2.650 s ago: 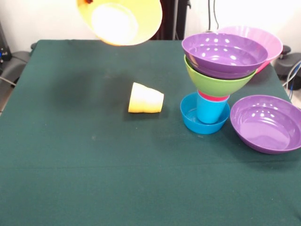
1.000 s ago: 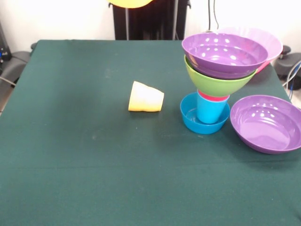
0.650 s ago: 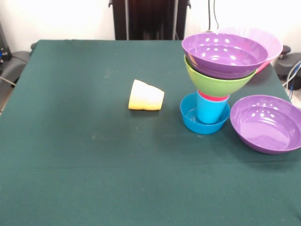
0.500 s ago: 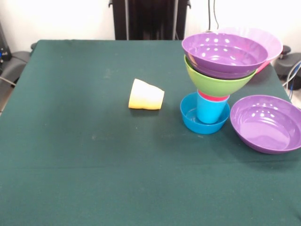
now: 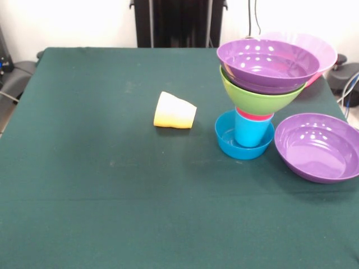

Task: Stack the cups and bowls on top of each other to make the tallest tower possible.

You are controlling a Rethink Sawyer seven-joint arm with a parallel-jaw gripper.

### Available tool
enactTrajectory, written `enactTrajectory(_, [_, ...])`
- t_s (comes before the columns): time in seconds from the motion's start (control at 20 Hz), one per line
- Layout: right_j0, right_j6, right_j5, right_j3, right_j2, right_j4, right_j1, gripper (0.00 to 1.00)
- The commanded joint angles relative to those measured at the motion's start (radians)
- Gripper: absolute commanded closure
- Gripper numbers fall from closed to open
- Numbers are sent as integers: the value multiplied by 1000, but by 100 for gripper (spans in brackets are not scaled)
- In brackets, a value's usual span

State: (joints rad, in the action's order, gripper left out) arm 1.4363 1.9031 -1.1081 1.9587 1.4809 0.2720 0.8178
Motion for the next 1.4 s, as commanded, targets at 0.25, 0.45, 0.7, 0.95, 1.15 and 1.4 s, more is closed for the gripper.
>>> enactTrajectory(0.25, [-40, -131, 87, 70, 35, 6, -119, 100])
enactTrajectory(0.45, [-54, -100, 116, 75, 40, 8, -127, 100])
enactTrajectory(0.7, [-75, -73, 145, 79, 32, 23, -122, 100])
enactTrajectory(0.95, [-56, -66, 158, 97, 41, 27, -106, 100])
enactTrajectory(1.15, [-65, -55, 185, 105, 29, 38, -107, 100])
enactTrajectory(1.4, [-80, -40, 209, 104, 13, 46, -97, 100])
